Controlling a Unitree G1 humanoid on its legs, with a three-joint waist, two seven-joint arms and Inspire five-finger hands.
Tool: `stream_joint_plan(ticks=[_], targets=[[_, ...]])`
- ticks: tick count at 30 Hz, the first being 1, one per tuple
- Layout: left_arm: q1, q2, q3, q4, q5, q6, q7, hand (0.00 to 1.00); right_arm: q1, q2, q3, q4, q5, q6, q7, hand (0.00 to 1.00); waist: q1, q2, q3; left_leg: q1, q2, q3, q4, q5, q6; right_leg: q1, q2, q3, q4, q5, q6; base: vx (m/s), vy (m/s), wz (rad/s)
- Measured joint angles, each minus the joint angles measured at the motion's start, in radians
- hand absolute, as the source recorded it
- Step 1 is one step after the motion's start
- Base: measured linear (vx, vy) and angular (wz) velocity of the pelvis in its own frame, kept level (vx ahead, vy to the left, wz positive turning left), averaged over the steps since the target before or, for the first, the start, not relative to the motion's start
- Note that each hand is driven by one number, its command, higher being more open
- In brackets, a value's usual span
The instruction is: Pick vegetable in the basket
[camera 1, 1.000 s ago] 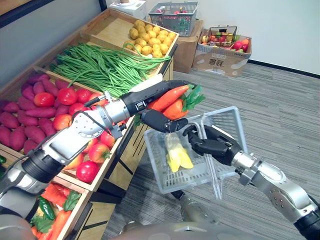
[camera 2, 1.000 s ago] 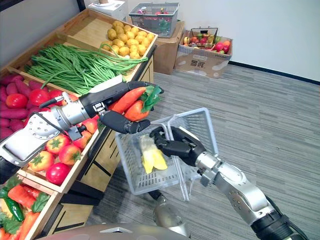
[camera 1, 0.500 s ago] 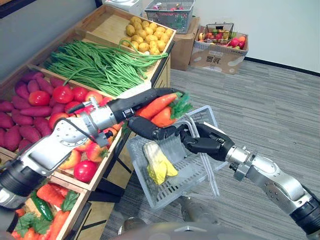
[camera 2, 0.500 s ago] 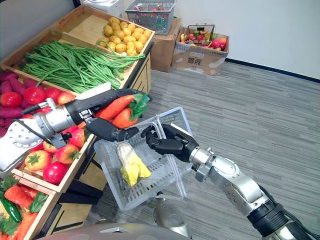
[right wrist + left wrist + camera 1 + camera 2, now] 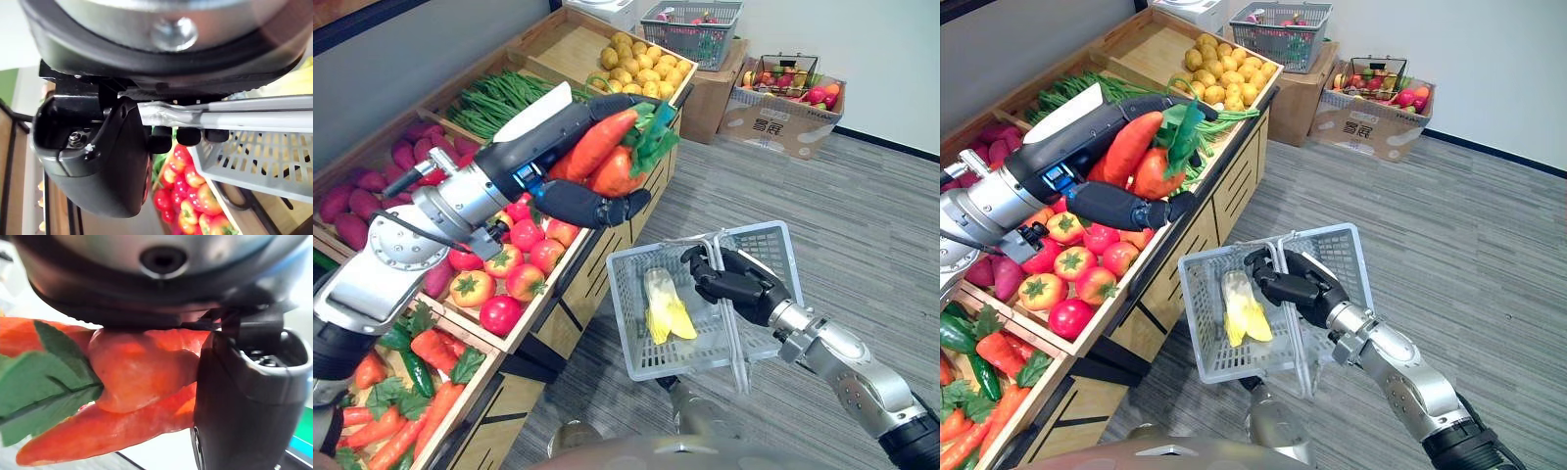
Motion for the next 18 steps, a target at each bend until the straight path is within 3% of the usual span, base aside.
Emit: stream_joint_plan(ticks=[6,9,12,18], targets=[[0.283,0.057,-0.073,-0.106,-0.035,0.027,-0.163,0.0,-0.004,-0.004,0.002,0.001,0.0,0.0,0.001,0.0,-0.005,0.001,-0.003,-0.001,0.0,0.001,0.006,-0.001,-0.001,0.0,-0.002,-0.001,0.0,0.0,0.0,0.07,0.047,0.0],[0.38,0.06,-0.109,-0.109,-0.033,0.047,-0.191,0.0,-0.014,-0.026,0.016,0.007,0.0,0.0,0.001,0.0,-0.015,0.001,-0.005,-0.006,0.008,0.001,0.021,-0.008,-0.004,0.0,0.0,-0.003,0.0,0.0,0.0,0.05,0.044,0.01],[0.451,0.06,-0.155,-0.119,0.0,0.048,-0.206,0.0,-0.033,-0.049,0.035,0.019,-0.004,0.0,0.001,0.0,-0.029,-0.002,-0.009,-0.007,0.015,0.005,0.034,-0.014,-0.002,0.0,0.005,0.0,0.001,0.0,0.0,0.08,0.071,-0.05],[0.485,0.05,-0.192,-0.12,0.206,0.03,-0.189,0.0,-0.058,-0.051,0.032,0.019,-0.01,0.0,0.001,0.0,-0.041,-0.019,-0.021,-0.013,0.023,0.007,0.047,-0.017,-0.003,-0.005,0.01,0.002,0.002,0.0,0.0,0.09,0.061,-0.02]])
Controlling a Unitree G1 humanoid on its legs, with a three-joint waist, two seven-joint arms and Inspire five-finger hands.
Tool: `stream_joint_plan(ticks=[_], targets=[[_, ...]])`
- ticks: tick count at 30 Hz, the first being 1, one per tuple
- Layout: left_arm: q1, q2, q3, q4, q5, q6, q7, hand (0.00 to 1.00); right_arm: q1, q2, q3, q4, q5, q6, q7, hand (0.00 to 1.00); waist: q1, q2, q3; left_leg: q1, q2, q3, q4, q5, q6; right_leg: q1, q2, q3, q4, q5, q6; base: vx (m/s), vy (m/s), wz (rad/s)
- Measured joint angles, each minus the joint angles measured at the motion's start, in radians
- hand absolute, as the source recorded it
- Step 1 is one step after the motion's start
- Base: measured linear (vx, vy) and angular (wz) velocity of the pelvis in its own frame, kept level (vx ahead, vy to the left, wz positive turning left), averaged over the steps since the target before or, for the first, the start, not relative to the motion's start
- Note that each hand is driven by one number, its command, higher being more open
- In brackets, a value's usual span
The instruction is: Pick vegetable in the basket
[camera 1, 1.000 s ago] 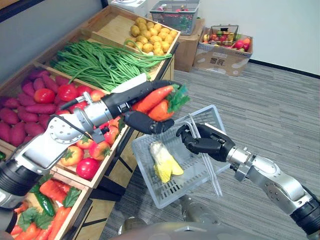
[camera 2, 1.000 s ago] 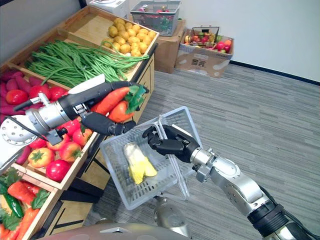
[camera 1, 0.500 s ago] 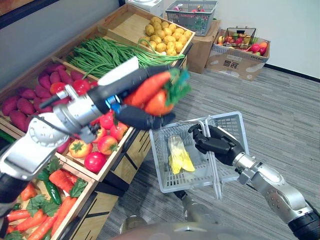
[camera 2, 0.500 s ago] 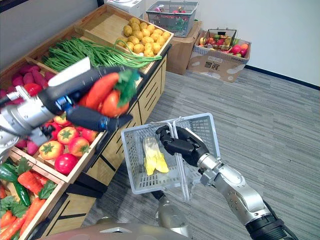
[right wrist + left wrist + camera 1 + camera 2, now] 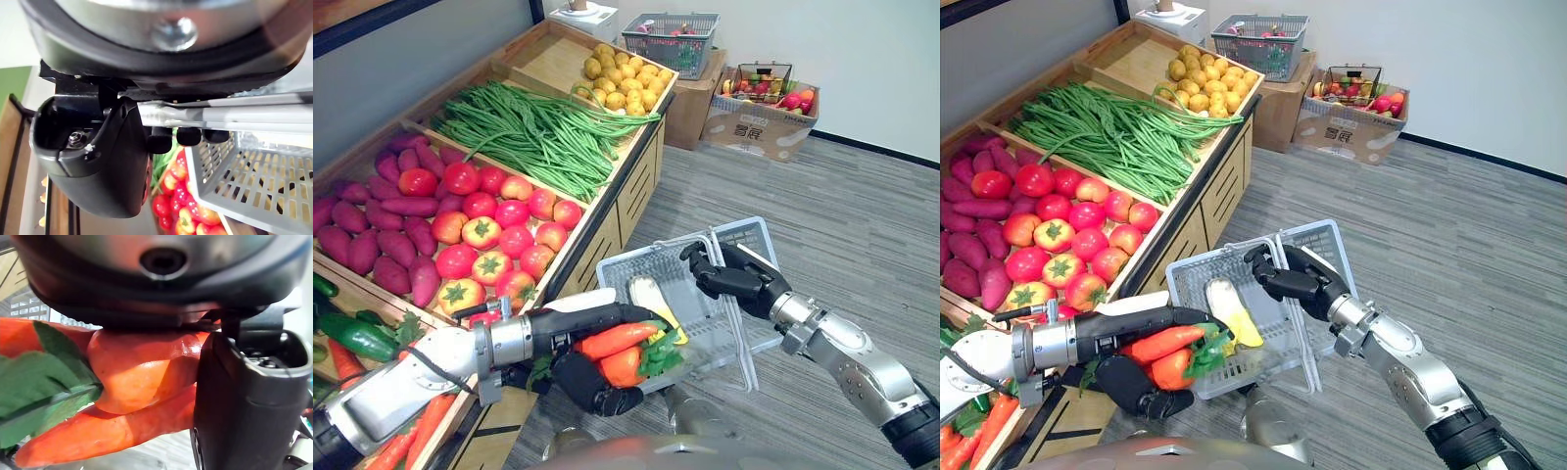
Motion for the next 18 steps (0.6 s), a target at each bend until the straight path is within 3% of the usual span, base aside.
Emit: stream_joint_plan(ticks=[10,18], targets=[[-0.03,-0.073,-0.095,0.013,0.144,-0.03,0.058,0.0,-0.027,0.0,-0.005,-0.006,0.013,0.0,-0.001,0.0,-0.009,-0.011,-0.01,0.01,0.014,0.034,0.022,-0.014,-0.005,-0.005,0.02,0.033,0.009,0.003,0.004,0.08,0.064,-0.1],[-0.247,-0.217,-0.301,0.161,0.247,-0.049,0.077,0.0,-0.027,-0.074,0.005,-0.146,0.066,0.0,0.007,0.0,-0.025,-0.016,-0.011,0.026,0.026,0.06,0.03,-0.018,-0.01,-0.007,0.04,0.057,0.017,0.005,0.004,0.07,0.063,-0.11]])
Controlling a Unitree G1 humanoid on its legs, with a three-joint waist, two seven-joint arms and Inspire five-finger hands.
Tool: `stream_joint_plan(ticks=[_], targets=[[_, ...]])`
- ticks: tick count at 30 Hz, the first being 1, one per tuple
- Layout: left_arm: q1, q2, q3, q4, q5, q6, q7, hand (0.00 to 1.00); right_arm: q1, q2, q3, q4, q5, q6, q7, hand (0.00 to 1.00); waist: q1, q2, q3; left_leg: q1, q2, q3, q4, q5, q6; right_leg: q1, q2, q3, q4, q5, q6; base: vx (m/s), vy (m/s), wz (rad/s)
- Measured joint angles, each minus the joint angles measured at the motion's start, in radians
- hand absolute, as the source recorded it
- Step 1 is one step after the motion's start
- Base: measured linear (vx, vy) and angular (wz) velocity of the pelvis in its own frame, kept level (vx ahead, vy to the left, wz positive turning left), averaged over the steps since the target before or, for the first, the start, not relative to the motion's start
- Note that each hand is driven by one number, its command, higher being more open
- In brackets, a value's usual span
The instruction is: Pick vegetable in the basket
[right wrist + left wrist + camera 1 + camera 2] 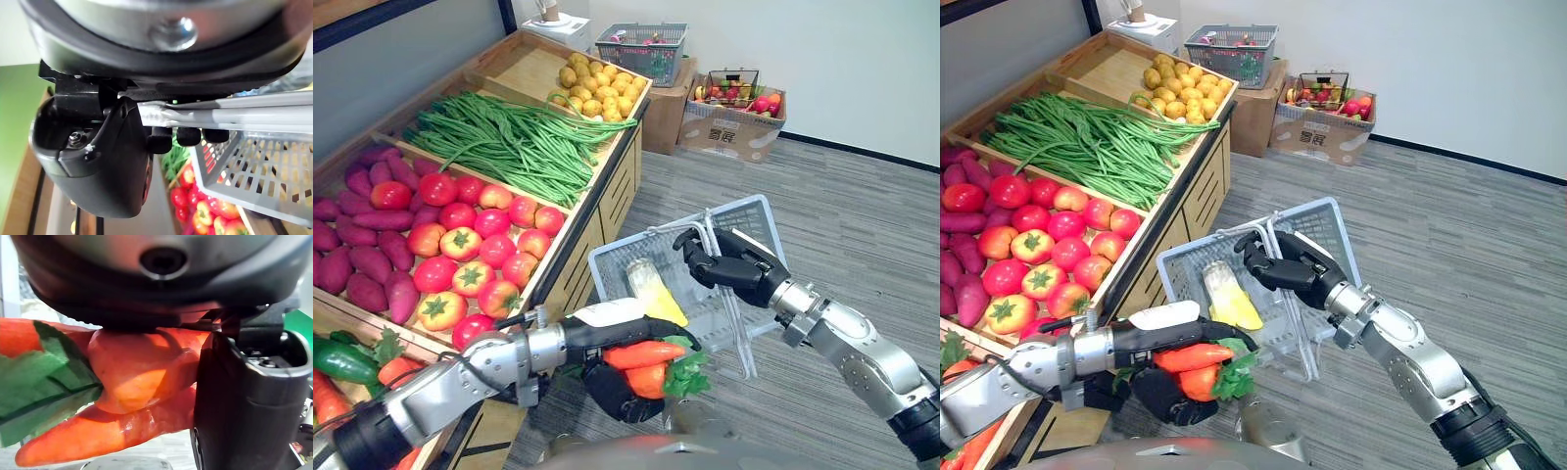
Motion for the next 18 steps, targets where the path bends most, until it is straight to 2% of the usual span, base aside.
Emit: stream_joint_plan(ticks=[4,9,18], targets=[[-0.106,-0.068,-0.089,0.089,0.081,-0.004,0.004,0.0,-0.001,-0.007,0.005,-0.057,0.037,0.0,0.002,0.0,-0.018,-0.007,0.002,0.0,0.016,0.004,0.012,-0.005,-0.007,-0.001,0.015,0.004,0.002,0.002,-0.002,0.07,0.067,-0.05],[-0.212,-0.178,-0.175,0.211,0.153,-0.008,0.008,0.0,-0.005,-0.04,0.021,-0.086,0.07,0.0,0.003,0.0,-0.021,-0.016,0.005,0.001,0.017,0.009,0.012,-0.006,-0.008,-0.003,0.018,0.009,0.002,0.004,0.0,0.07,0.075,-0.04],[-0.316,-0.263,-0.243,0.365,0.289,-0.011,0.045,0.0,-0.006,-0.041,0.021,-0.103,0.083,0.0,0.005,0.0,-0.038,-0.032,0.015,0.006,0.026,0.018,0.012,-0.007,-0.01,-0.003,0.027,0.014,0.002,0.006,-0.001,0.06,0.081,-0.03]])
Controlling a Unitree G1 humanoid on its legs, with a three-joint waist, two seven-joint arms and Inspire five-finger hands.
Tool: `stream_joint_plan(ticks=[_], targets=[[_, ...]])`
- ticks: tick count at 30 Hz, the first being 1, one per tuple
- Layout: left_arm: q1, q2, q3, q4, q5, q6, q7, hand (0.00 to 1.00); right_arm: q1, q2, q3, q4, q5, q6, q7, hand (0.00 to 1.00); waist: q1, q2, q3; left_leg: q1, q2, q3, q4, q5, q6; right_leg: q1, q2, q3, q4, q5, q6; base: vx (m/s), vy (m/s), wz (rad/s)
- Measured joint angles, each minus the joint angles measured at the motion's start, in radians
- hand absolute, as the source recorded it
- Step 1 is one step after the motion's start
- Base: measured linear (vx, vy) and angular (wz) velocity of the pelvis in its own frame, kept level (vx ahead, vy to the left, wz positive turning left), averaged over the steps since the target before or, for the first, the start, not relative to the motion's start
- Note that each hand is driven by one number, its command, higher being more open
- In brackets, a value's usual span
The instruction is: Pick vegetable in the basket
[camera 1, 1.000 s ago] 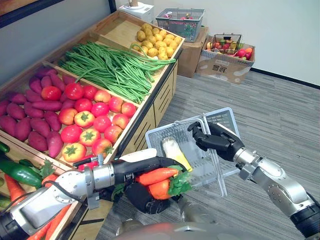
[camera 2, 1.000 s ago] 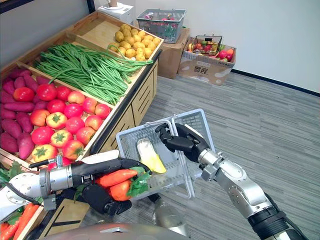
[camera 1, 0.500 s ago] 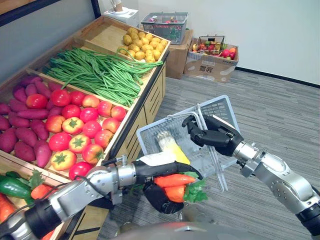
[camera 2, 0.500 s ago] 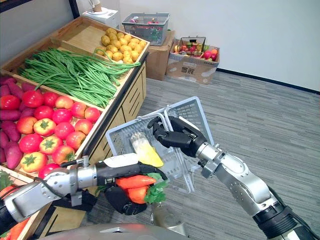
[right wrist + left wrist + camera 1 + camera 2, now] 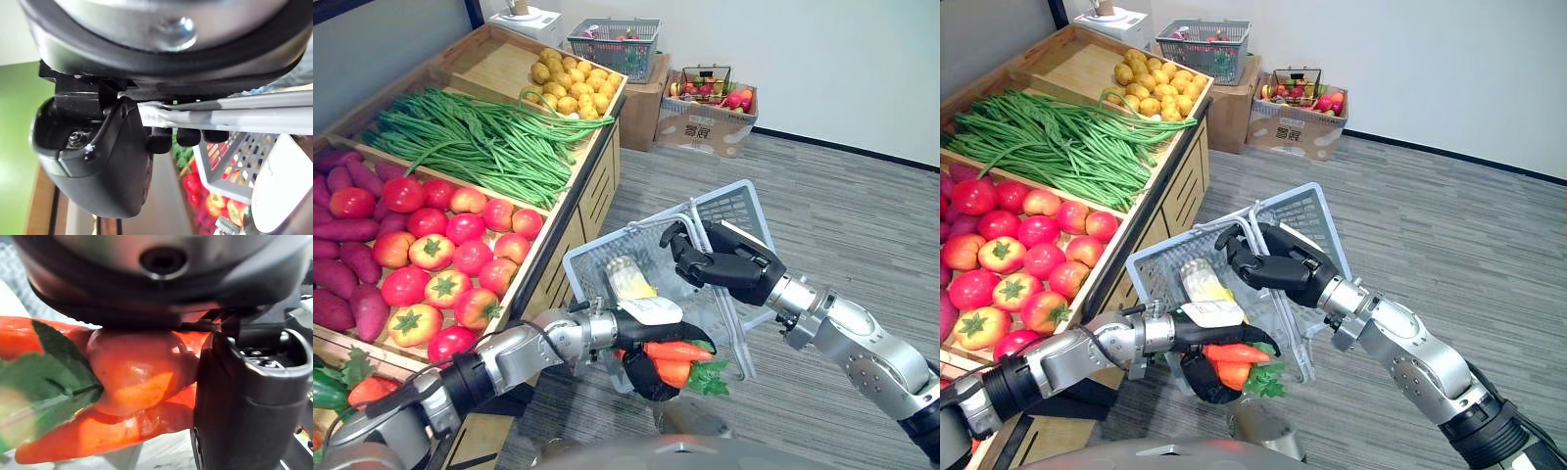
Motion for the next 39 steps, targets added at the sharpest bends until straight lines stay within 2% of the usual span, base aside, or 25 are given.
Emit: stream_joint_plan(ticks=[8,15,20,24,25,29,39], targets=[[-0.099,-0.026,0.0,0.028,0.123,-0.036,0.083,0.0,0.001,-0.041,0.001,-0.034,0.027,0.0,0.009,0.0,0.001,-0.002,0.004,-0.003,0.0,-0.006,-0.003,0.0,0.0,0.0,-0.002,-0.006,0.0,0.0,0.0,0.06,0.082,0.02],[-0.129,-0.032,-0.002,0.029,0.263,-0.065,0.16,0.0,0.001,-0.045,0.001,-0.034,0.029,0.0,0.009,0.0,0.002,-0.001,0.006,-0.005,-0.005,-0.009,-0.007,0.002,0.002,-0.001,-0.006,-0.008,0.0,0.0,0.0,0.04,0.051,0.01],[-0.157,-0.018,-0.04,0.03,0.343,-0.084,0.187,0.0,0.001,-0.106,0.007,-0.034,0.029,0.0,0.007,0.0,0.001,0.001,0.01,-0.007,-0.013,-0.009,-0.016,0.006,0.005,-0.004,-0.013,-0.01,-0.003,-0.001,-0.001,0.0,0.0,0.02],[-0.157,-0.004,-0.087,0.031,0.383,-0.099,0.191,0.0,0.001,-0.117,0.016,-0.034,0.029,0.0,0.007,0.0,-0.001,0.002,0.011,-0.01,-0.013,-0.004,-0.017,0.006,0.004,-0.011,-0.012,-0.009,-0.003,-0.001,-0.001,0.0,0.0,-0.03],[-0.157,0.001,-0.107,0.031,0.383,-0.103,0.191,1.0,0.001,-0.117,0.016,-0.034,0.029,0.0,0.007,0.0,-0.001,0.002,0.011,-0.011,-0.013,-0.003,-0.017,0.006,0.004,-0.012,-0.012,-0.009,-0.003,-0.001,-0.001,0.0,0.0,-0.03],[-0.152,0.008,-0.174,0.049,0.418,-0.126,0.15,1.0,0.001,-0.117,0.016,-0.034,0.029,0.0,0.006,0.0,-0.003,0.002,0.011,-0.012,-0.013,-0.001,-0.017,0.006,0.004,-0.015,-0.011,-0.008,-0.003,-0.001,-0.001,0.0,0.0,-0.01],[-0.152,0.008,-0.173,0.039,0.415,-0.123,0.123,1.0,0.0,-0.116,0.017,-0.033,0.027,0.004,0.008,0.0,-0.003,0.004,0.012,-0.018,-0.012,-0.004,-0.017,0.006,0.004,-0.018,-0.01,-0.009,-0.003,-0.001,-0.001,0.0,0.0,0.0]])
